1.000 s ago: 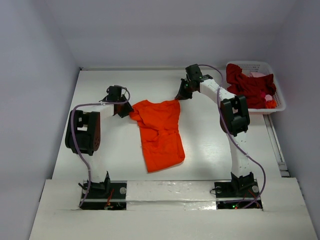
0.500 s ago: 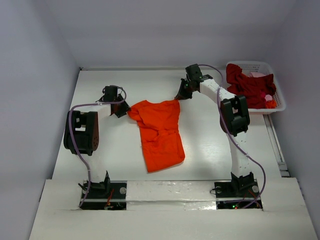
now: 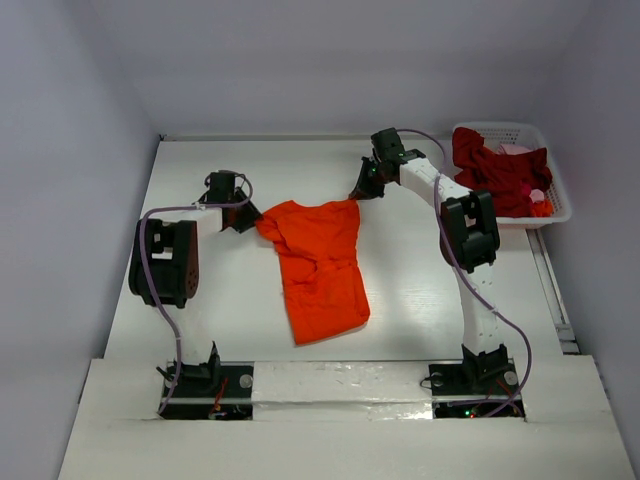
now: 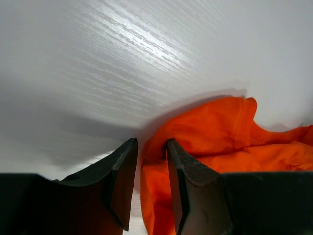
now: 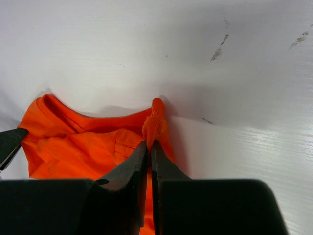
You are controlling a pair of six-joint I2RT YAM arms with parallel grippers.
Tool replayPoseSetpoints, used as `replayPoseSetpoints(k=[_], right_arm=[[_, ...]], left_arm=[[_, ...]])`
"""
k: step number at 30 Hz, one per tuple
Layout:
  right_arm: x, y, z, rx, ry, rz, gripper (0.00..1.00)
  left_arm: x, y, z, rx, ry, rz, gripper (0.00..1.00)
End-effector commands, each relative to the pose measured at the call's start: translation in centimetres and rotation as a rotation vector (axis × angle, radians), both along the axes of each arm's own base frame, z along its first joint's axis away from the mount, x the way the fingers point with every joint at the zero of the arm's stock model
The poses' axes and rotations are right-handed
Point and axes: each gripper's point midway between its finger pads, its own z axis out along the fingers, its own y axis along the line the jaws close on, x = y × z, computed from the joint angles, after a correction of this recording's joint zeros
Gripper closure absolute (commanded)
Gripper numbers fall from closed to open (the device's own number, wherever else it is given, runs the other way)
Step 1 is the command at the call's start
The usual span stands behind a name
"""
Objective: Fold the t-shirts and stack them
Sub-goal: Grab one side of the 2/3 rectangular tshirt with both arms, then fold the long partially folded tshirt into a neat square
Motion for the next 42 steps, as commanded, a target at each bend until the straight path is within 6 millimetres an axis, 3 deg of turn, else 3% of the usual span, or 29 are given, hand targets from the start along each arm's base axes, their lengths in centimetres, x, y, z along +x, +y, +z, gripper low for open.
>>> replayPoseSetpoints(k=[1, 5, 9, 23, 30, 37, 42], right_arm=[[0.9, 0.9, 1.1, 0.028, -0.034, 0.009, 0.94], [0.8, 0.9, 1.1, 0.030, -0.035, 0.010, 0.94], [0.9, 0.9, 1.2, 0.031, -0.038, 0.010, 0.95], [0.8, 0.2, 1.3, -0.007, -0.055, 0.012, 1.00], [0.1, -0.2, 2.7, -0.012, -0.077, 0.020, 1.00], [0.4, -0.6, 5.6, -0.027, -0.145, 0.032, 1.00], [1.0, -0.1, 5.7, -0.014, -0.141, 0.030, 1.00]], left_arm=[[0.8, -0.2, -0.3, -0.024, -0.003, 0.013, 0.71], [0.9, -0.4, -0.3, -0.036, -0.006, 0.011, 0.81], [1.0, -0.4, -0.1, -0.036, 0.001, 0.007, 1.00], [2.0, -0.5, 2.2, -0.034, -0.040, 0.001, 1.00], [2.1, -0.6, 3.5, -0.040, -0.067, -0.005, 1.00], [2.4, -0.3, 4.8, -0.014, -0.074, -0.014, 1.00], [3.2, -0.4, 5.2, -0.015, -0.082, -0.016, 1.00]])
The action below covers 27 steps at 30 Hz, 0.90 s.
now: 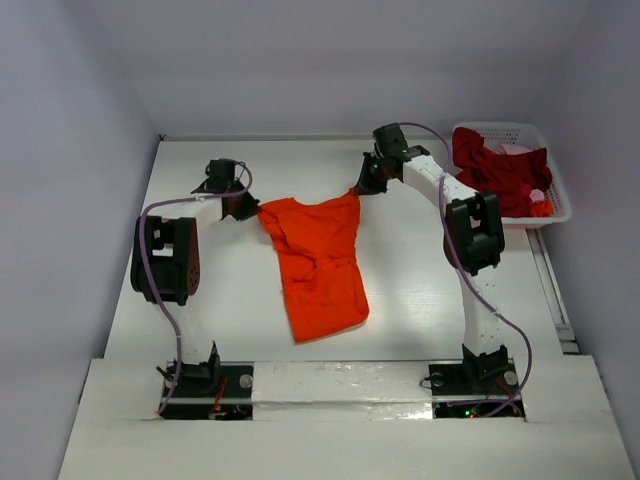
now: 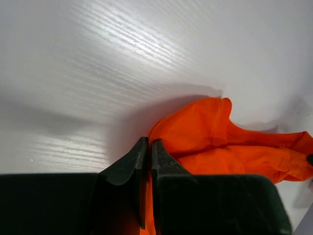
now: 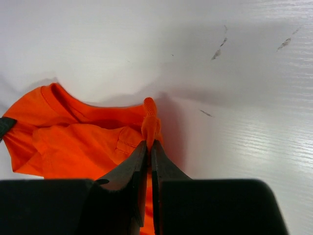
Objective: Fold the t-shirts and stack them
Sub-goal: Fold the long partially folded tshirt into a neat square
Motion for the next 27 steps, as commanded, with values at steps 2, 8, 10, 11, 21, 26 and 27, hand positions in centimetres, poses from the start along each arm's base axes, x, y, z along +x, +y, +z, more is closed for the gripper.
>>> replayPoseSetpoints(k=[2, 8, 10, 11, 21, 26, 27], right_arm=[[1.5, 0.8, 4.4, 0.031, -0.101, 0.007, 1.00], [2.4, 0.4, 4.5, 0.028, -0.100, -0.006, 1.00], [2.7, -0.1, 4.6, 0.030, -0.102, -0.019, 1.00], [2.7, -0.2, 4.6, 0.029, -0.102, -0.021, 1.00], [3.4, -1.1, 3.9, 0.027, -0.094, -0.050, 1.00], [3.8, -1.6, 3.5, 0.024, -0.087, -0.064, 1.00], [3.9, -1.5, 3.6, 0.027, -0.090, -0.062, 1.00]], left_arm=[[1.8, 0.2, 3.5, 0.013, -0.085, -0.008, 1.00], [3.0, -0.1, 3.4, 0.006, -0.083, -0.021, 1.00], [3.6, -0.2, 3.3, 0.005, -0.083, -0.021, 1.00], [3.8, -0.2, 3.3, 0.005, -0.084, -0.023, 1.00], [6.7, -0.6, 2.8, 0.012, -0.078, -0.044, 1.00], [8.0, -0.5, 2.4, -0.009, -0.078, -0.039, 1.00], [8.4, -0.6, 2.8, -0.015, -0.089, -0.040, 1.00]])
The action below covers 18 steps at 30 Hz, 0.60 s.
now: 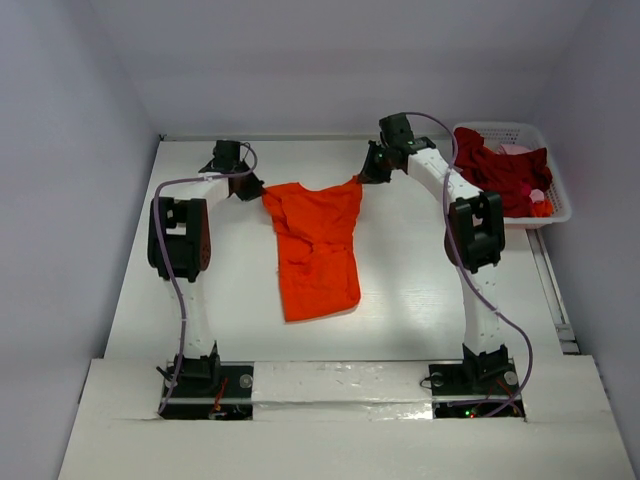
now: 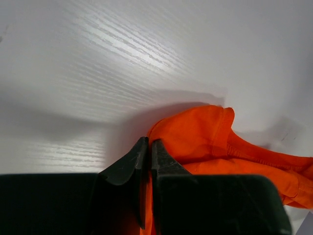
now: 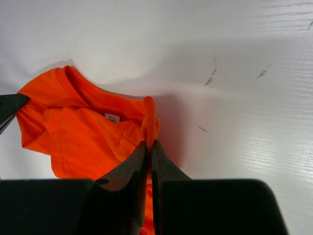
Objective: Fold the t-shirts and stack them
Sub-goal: Fold the long partially folded tshirt into a neat square
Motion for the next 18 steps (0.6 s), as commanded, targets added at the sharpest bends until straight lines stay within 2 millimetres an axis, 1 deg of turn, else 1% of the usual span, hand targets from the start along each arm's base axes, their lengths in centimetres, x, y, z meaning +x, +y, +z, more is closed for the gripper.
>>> replayPoseSetpoints(k=[1, 4, 6, 10, 11, 12, 13, 14, 15, 17, 18], right_arm=[[1.5, -0.3, 0.6, 0.008, -0.029, -0.017, 1.00], [1.4, 0.0, 0.7, 0.015, -0.028, 0.003, 1.00], [1.3, 0.0, 1.1, 0.016, -0.038, 0.010, 1.00], [0.9, 0.0, 1.3, 0.023, -0.043, 0.021, 1.00], [0.6, -0.1, 1.0, 0.015, -0.035, 0.019, 1.00], [0.5, -0.2, 1.4, 0.015, -0.045, 0.018, 1.00], [0.5, -0.2, 1.4, 0.017, -0.049, 0.019, 1.00], [0.0, -0.3, 0.8, 0.015, -0.032, 0.021, 1.00], [-0.2, -0.3, 1.2, 0.019, -0.036, 0.025, 1.00], [-0.6, -0.3, 1.3, 0.025, -0.034, 0.033, 1.00], [-1.1, -0.4, 0.8, 0.023, -0.022, 0.038, 1.00]], left_arm=[[1.8, 0.2, 2.1, -0.014, -0.057, -0.004, 1.00], [1.9, 0.1, 2.8, -0.023, -0.070, -0.004, 1.00], [1.6, 0.0, 3.1, -0.029, -0.074, -0.007, 1.00], [0.3, -0.1, 4.1, -0.041, -0.085, -0.009, 1.00], [0.1, -0.1, 4.2, -0.045, -0.084, -0.011, 1.00], [-0.2, -0.2, 4.4, -0.048, -0.083, -0.012, 1.00], [-0.6, -0.2, 4.5, -0.049, -0.080, -0.013, 1.00], [-0.7, -0.2, 4.6, -0.048, -0.079, -0.014, 1.00], [-1.0, -0.1, 4.6, -0.046, -0.075, -0.016, 1.00], [-1.2, -0.1, 5.2, -0.046, -0.083, -0.019, 1.00], [-1.4, -0.2, 5.2, -0.050, -0.083, -0.022, 1.00]])
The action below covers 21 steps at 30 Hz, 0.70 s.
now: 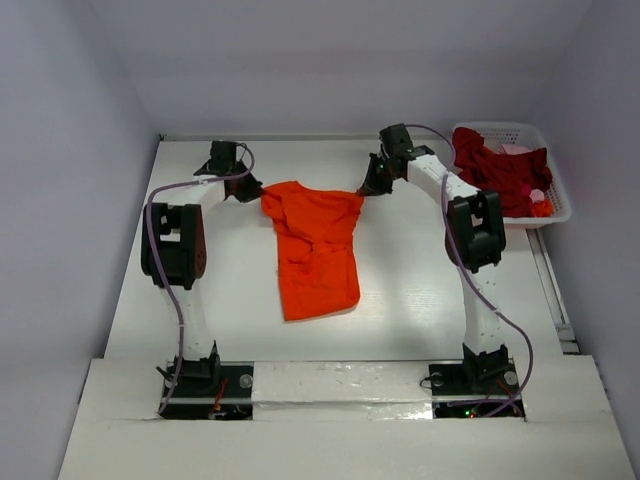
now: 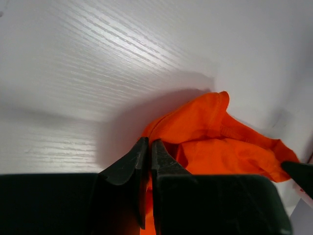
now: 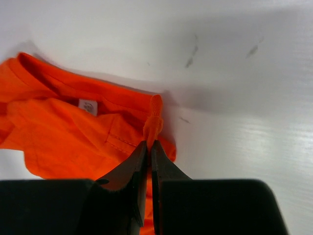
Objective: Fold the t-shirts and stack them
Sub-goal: Fold the long partially folded tshirt into a neat square
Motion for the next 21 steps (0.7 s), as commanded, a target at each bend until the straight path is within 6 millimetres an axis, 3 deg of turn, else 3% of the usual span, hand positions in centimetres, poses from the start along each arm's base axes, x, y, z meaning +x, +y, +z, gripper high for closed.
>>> replayPoseSetpoints(k=[1, 10, 21], right_arm=[[-0.2, 0.1, 4.6, 0.045, -0.101, 0.031, 1.00], [-2.1, -0.8, 4.4, 0.017, -0.107, 0.046, 1.00], [-4.1, 0.1, 5.7, 0.041, -0.118, 0.092, 1.00]], left_arm=[[-0.2, 0.0, 4.5, -0.021, -0.087, -0.012, 1.00], [-1.6, -0.5, 4.8, -0.045, -0.085, -0.035, 1.00], [-2.7, -0.2, 5.5, -0.023, -0.088, -0.047, 1.00]])
